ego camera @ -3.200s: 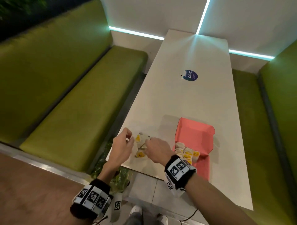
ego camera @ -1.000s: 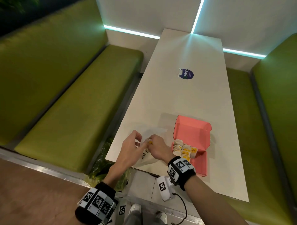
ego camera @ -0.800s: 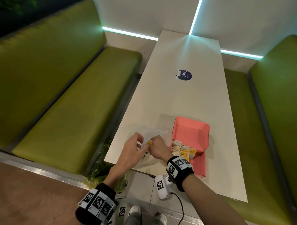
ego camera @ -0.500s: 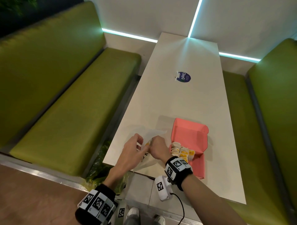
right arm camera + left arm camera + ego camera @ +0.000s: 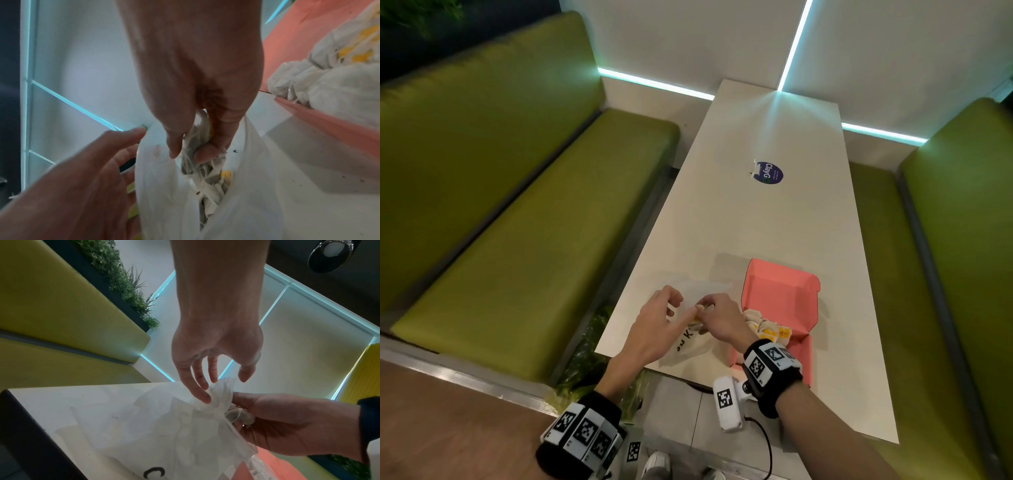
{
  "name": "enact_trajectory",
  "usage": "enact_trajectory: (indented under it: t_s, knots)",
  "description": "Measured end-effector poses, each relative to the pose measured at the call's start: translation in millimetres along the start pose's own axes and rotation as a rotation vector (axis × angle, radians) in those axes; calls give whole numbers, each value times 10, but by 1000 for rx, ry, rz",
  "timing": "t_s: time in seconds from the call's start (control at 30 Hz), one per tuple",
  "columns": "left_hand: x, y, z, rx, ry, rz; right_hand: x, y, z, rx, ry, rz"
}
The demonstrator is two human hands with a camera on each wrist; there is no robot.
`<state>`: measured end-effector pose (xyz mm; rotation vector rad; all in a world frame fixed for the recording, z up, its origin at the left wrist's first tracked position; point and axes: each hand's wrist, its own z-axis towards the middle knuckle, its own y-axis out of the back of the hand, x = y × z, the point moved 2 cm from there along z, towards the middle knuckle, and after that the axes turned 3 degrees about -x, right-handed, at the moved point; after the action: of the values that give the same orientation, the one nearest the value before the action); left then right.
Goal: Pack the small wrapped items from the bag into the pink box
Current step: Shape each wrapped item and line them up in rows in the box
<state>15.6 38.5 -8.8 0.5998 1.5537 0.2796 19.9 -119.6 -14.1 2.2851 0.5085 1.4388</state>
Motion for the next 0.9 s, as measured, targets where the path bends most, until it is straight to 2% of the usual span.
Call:
enact_trajectory:
  t_s: [0.13, 0.33, 0.5, 0.7, 0.9]
  knots:
    - [-26, 12, 30, -12, -7, -4, 37, 8, -25, 51, -5, 1]
    - [-23, -36, 84, -36, -66, -33, 61, 28, -31, -51, -31, -31]
    - [56, -125, 112, -23, -127, -40, 69, 44, -57, -38, -1, 5]
    - [332, -319, 126, 45, -95, 132, 22, 99, -121, -54, 43, -37]
    - [448, -459, 118, 87, -61, 377, 37, 384, -276, -80, 96, -22]
